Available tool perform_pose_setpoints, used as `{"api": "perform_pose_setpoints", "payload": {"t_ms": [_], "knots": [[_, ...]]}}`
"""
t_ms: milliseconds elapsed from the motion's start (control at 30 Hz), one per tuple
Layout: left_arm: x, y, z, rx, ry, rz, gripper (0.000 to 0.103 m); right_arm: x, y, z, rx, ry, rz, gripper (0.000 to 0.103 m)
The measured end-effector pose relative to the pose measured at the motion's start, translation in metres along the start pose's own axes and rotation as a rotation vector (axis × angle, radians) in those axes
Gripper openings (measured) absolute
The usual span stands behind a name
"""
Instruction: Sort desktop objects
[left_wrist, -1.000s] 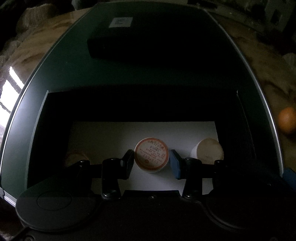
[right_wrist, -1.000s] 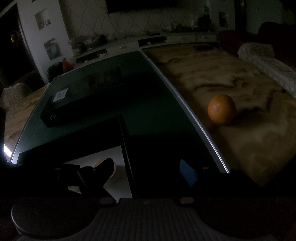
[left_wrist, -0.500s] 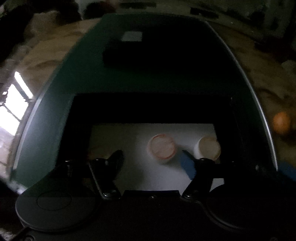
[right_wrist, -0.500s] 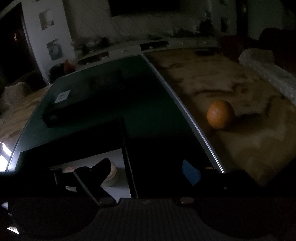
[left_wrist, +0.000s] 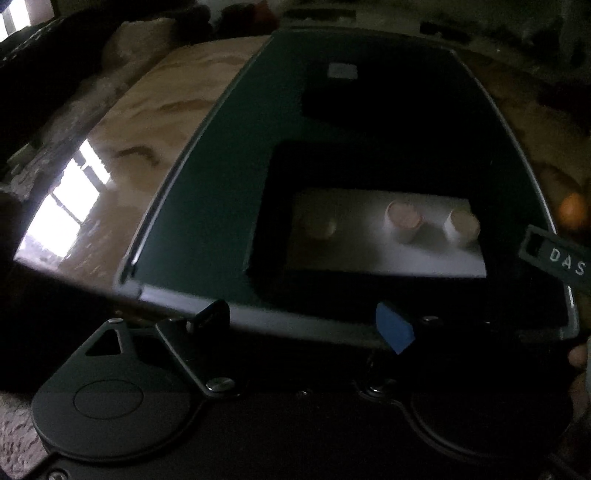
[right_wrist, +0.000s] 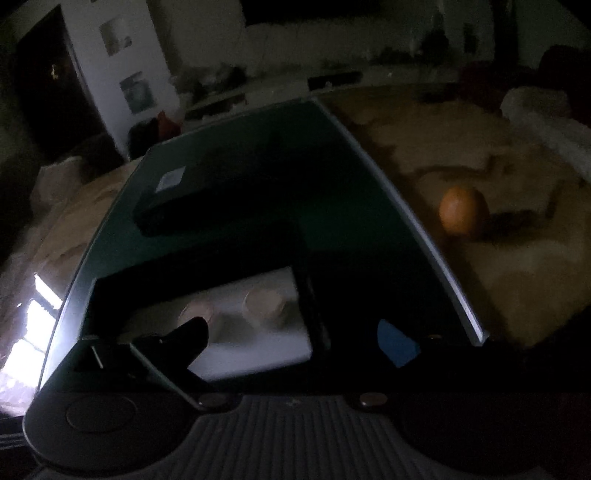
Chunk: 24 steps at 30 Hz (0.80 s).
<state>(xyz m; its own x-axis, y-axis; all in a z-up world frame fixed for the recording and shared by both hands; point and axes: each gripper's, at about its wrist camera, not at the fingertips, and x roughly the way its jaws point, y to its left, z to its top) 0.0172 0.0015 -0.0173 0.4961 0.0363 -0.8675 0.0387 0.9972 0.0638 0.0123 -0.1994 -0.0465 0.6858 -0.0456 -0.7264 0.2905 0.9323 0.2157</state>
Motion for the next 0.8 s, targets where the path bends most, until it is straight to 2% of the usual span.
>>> {"api": "perform_pose_setpoints", "payload": {"t_ms": [133, 300, 800], "knots": [[-0.015, 0.014, -0.009, -0.009, 0.018, 0.017, 0.091, -0.021, 0.015, -0.006, -0.047, 0.068, 0.030, 0.103], [-0.025, 0.025, -0.016, -0.028, 0.031, 0.012, 0.094, -0.046, 0.031, -0.007, -0.121, 0.121, -0.005, 0.103], [-0.035, 0.022, -0.021, -0.010, 0.035, 0.013, 0.095, -0.082, 0.033, -0.006, -0.136, 0.107, -0.008, 0.103]]}}
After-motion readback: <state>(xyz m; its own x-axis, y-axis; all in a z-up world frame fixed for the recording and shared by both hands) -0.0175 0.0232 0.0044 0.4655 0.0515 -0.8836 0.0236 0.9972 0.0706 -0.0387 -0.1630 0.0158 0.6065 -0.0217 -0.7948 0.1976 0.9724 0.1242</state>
